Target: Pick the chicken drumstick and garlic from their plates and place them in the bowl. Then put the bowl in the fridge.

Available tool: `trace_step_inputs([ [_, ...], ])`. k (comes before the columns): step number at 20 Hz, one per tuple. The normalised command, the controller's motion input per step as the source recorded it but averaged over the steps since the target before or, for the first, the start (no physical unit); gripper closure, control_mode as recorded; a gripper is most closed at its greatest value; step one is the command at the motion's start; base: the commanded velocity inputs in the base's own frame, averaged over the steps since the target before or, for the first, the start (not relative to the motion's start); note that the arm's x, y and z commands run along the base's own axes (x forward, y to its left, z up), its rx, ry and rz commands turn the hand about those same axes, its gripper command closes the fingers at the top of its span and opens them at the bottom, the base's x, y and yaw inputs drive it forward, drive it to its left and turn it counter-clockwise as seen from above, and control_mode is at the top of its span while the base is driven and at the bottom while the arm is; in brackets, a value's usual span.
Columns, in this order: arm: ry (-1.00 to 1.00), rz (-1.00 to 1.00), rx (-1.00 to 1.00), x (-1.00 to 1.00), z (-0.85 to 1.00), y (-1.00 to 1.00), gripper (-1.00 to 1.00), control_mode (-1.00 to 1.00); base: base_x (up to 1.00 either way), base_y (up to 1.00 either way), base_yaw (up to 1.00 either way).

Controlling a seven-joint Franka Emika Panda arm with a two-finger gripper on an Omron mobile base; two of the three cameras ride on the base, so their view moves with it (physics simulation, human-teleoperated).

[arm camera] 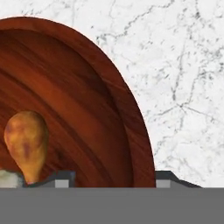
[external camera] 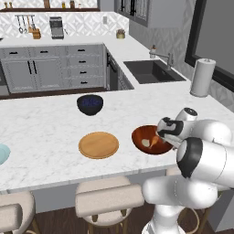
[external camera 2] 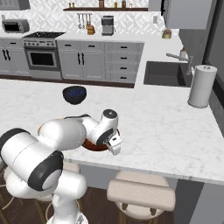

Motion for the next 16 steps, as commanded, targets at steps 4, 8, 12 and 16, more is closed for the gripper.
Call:
trace_step_inputs([
  [4, -0.01, 0.0, 0.0, -0.05, 0.03, 0.0, 1.0, -1.0, 0.0, 0.0, 0.0],
  [8, -0.01, 0.0, 0.01, -0.33, 0.31, 0.02, 1.0, -1.0, 0.0, 0.0, 0.0],
  [12, -0.19, 0.0, 0.1, -0.83, 0.98, 0.0, 1.0, -1.0, 0.0, 0.0, 0.0],
  [16, -0.04, 0.0, 0.24, -0.88, 1.0, 0.04, 1.0, -1.0, 0.0, 0.0, 0.0],
])
